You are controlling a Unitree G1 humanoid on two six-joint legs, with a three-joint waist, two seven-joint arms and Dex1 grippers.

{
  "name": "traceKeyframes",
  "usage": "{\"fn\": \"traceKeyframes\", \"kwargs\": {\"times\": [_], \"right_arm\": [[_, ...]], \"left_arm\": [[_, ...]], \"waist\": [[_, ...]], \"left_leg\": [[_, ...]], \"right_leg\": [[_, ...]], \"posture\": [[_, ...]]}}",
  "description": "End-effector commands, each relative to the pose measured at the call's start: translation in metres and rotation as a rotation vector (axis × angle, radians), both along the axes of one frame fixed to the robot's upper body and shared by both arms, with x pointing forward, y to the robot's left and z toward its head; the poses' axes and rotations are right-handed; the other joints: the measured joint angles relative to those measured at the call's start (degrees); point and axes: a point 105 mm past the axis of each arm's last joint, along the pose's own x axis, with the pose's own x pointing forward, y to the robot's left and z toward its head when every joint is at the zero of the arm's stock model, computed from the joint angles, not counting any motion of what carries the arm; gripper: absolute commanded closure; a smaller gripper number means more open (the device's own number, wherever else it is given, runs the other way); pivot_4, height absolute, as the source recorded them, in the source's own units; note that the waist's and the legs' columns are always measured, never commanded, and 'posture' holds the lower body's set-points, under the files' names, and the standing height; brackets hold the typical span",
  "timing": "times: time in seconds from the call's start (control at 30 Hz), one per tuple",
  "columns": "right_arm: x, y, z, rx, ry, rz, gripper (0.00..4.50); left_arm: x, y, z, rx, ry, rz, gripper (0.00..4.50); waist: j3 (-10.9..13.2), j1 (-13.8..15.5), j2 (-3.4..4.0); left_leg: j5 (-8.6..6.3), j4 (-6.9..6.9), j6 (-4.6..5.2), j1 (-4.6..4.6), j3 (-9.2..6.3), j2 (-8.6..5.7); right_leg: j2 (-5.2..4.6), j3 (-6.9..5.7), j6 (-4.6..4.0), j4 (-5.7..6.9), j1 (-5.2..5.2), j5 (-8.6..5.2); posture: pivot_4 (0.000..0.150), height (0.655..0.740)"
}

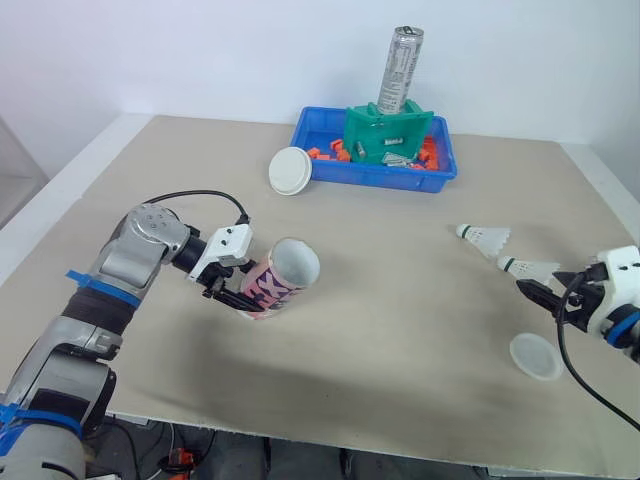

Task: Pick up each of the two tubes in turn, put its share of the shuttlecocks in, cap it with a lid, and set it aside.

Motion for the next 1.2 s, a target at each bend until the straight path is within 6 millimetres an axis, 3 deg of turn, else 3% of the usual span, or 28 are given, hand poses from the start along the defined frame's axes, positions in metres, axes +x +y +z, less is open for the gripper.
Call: {"fn": "traceKeyframes", "kwargs": {"times": [0.03, 0.13, 0.2, 0.23, 0.3, 0.47, 0.6, 0.77, 0.9, 1.03, 1.2], "right_arm": [[0.006, -0.004, 0.002, -0.004, -0.025, -0.021, 0.92], [0.008, -0.008, 0.000, -0.008, -0.025, -0.037, 1.81], [0.008, -0.010, 0.000, -0.004, -0.033, -0.048, 2.75], [0.009, -0.011, 0.001, -0.003, -0.035, -0.050, 3.48], [0.009, -0.012, 0.002, -0.004, -0.044, -0.058, 4.23], [0.005, -0.013, 0.009, -0.009, -0.073, -0.065, 4.38], [0.002, -0.004, 0.031, -0.061, -0.129, -0.013, 4.38], [-0.001, 0.044, 0.095, -0.201, -0.265, 0.223, 4.38], [-0.009, 0.120, 0.138, -0.349, -0.358, 0.535, 4.38], [-0.026, 0.193, 0.135, -0.463, -0.356, 0.882, 4.38], [-0.035, 0.235, 0.115, -0.569, -0.328, 1.156, 4.38]], "left_arm": [[-0.008, -0.006, -0.012, 0.020, 0.040, -0.030, 1.57], [-0.008, -0.005, -0.011, 0.021, 0.038, -0.027, 1.57], [-0.009, -0.004, -0.011, 0.021, 0.038, -0.024, 1.57], [-0.009, -0.003, -0.010, 0.022, 0.037, -0.023, 1.57], [-0.009, -0.003, -0.010, 0.023, 0.037, -0.022, 1.57], [-0.009, -0.003, -0.009, 0.023, 0.030, -0.023, 1.57], [-0.008, -0.004, -0.008, 0.025, 0.027, -0.025, 1.57], [-0.007, -0.005, -0.009, 0.027, 0.028, -0.029, 1.57], [-0.006, -0.006, -0.008, 0.028, 0.027, -0.033, 1.57], [-0.005, -0.006, -0.008, 0.028, 0.027, -0.031, 1.57], [-0.003, -0.005, -0.008, 0.028, 0.028, -0.022, 1.57]], "waist": [[0.00, 0.02, 0.00], [0.00, 0.02, 0.00], [0.00, 0.01, 0.00], [0.00, 0.01, 0.00], [0.00, 0.00, 0.00], [0.00, -0.01, 0.00], [0.00, 0.00, 0.01], [0.01, -0.09, 0.29], [0.01, -0.17, 0.29], [0.02, -0.02, 0.19], [0.04, 0.13, 0.15]], "left_leg": [[0.00, 0.00, 0.00, 0.00, -0.01, 0.00], [0.00, -0.01, 0.00, 0.00, -0.01, -0.01], [0.00, -0.04, 0.00, 0.00, -0.01, -0.01], [0.00, -0.06, 0.00, 0.00, -0.01, -0.01], [0.00, -0.10, 0.00, 0.01, -0.02, 0.00], [0.00, -0.11, 0.00, 0.02, -0.03, 0.00], [0.00, -0.12, 0.00, 0.03, -0.03, 0.00], [0.00, -0.11, 0.00, 0.02, -0.02, -0.01], [0.00, -0.13, -0.01, 0.05, -0.05, 0.01], [-0.01, -0.22, -0.01, 0.06, -0.14, 0.05], [-0.03, -0.19, -0.05, -0.13, -0.08, 0.01]], "right_leg": [[0.00, -0.01, 0.00, 0.00, 0.00, 0.00], [0.00, -0.01, 0.01, 0.00, 0.02, -0.03], [0.00, 0.00, 0.01, 0.00, 0.02, -0.06], [0.01, 0.00, 0.01, 0.00, 0.01, -0.07], [0.02, -0.01, 0.00, 0.00, 0.01, -0.07], [0.03, -0.01, -0.01, 0.00, 0.02, -0.08], [0.03, 0.00, -0.01, 0.00, 0.02, -0.08], [0.02, 0.02, 0.01, 0.00, 0.00, -0.07], [0.04, -0.01, -0.05, 0.00, 0.00, -0.11], [0.05, -0.15, -0.19, 0.00, 0.02, -0.22], [-0.04, -0.15, -0.17, -0.06, -0.04, -0.34]], "posture": [[0.150, 0.7275], [0.150, 0.7275], [0.150, 0.7275], [0.150, 0.7275], [0.150, 0.7275], [0.150, 0.7275], [0.150, 0.7275], [0.150, 0.7275], [0.150, 0.7275], [0.150, 0.7275], [0.150, 0.7275]]}}
